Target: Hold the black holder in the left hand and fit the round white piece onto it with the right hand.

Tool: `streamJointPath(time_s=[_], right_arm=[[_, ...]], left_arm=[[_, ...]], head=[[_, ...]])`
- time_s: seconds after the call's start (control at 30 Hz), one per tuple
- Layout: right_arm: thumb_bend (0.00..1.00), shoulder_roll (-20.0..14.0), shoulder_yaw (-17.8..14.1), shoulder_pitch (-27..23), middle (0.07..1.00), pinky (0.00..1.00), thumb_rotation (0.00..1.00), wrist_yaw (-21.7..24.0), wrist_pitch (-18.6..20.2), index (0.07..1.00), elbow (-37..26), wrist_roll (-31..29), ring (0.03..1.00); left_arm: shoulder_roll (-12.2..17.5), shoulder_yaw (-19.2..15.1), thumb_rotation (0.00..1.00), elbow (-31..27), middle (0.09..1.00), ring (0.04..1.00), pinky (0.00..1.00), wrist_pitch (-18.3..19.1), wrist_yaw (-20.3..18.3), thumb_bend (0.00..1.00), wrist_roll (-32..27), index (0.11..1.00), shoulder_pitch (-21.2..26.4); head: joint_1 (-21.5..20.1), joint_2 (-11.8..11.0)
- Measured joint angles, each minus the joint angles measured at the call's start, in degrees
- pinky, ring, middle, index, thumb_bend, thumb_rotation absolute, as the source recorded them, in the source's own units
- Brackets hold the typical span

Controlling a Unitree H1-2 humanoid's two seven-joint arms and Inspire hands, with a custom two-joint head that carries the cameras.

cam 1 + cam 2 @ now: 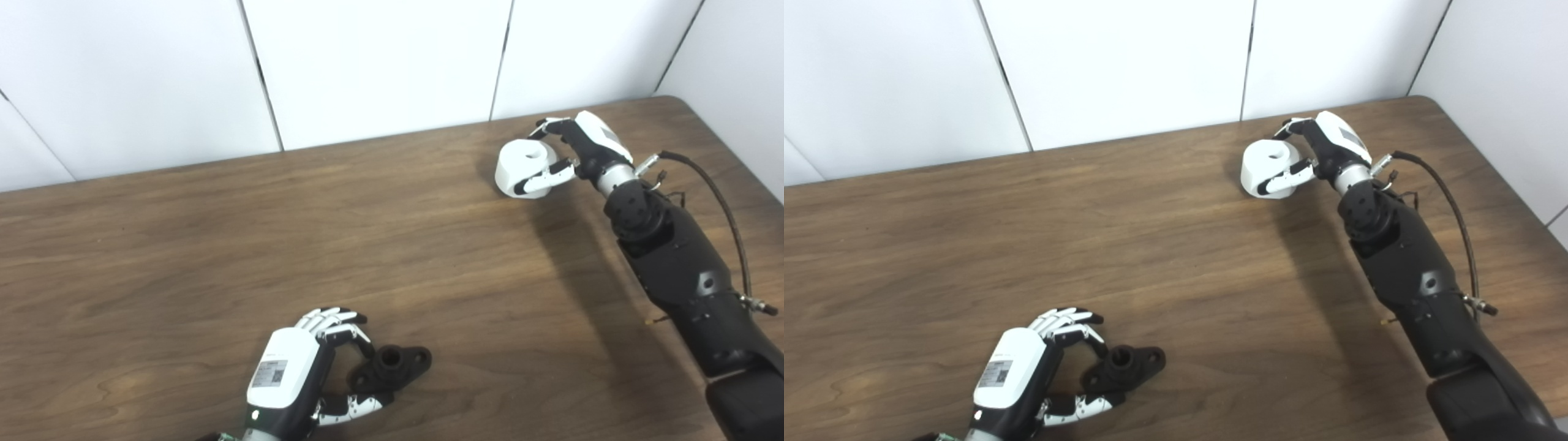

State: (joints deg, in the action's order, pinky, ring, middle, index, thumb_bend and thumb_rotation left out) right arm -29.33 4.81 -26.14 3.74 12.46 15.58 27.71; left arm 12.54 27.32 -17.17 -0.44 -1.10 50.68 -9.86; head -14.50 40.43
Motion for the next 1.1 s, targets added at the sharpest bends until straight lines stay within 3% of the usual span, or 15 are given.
streamJointPath(time_s=[0.33,0.77,0.93,1.1], right_arm=[[0.52,0.21,-0.09,0.93,0.779,0.84,0.13,-4.36,-3.61,0.484,1.33,0.54,0.868],[0.52,0.20,0.02,1.31,0.798,0.84,0.13,-4.52,-4.15,0.484,0.78,1.00,0.877],[0.52,0.20,0.11,3.98,0.798,0.83,0.13,-2.07,-2.52,0.484,-6.98,1.11,0.879],[0.52,0.29,0.06,5.70,0.786,0.84,0.13,3.02,2.42,0.483,-19.31,0.99,0.883]], left_arm=[[-0.44,-0.13,0.04,-0.13,0.778,0.837,0.85,0.09,-0.15,0.52,0.19,0.487,-0.32],[-0.67,-0.11,0.04,0.00,0.779,0.843,0.85,0.09,-0.17,0.52,0.37,0.487,-0.38],[-1.01,-0.08,0.04,0.05,0.775,0.840,0.85,0.10,-0.18,0.52,0.53,0.487,-0.46],[-1.50,0.06,0.04,0.46,0.773,0.841,0.85,0.11,-0.18,0.52,0.80,0.487,-0.25]], head=[[0.26,0.09],[1.05,-0.26],[1.49,-0.44],[2.02,-0.70]])
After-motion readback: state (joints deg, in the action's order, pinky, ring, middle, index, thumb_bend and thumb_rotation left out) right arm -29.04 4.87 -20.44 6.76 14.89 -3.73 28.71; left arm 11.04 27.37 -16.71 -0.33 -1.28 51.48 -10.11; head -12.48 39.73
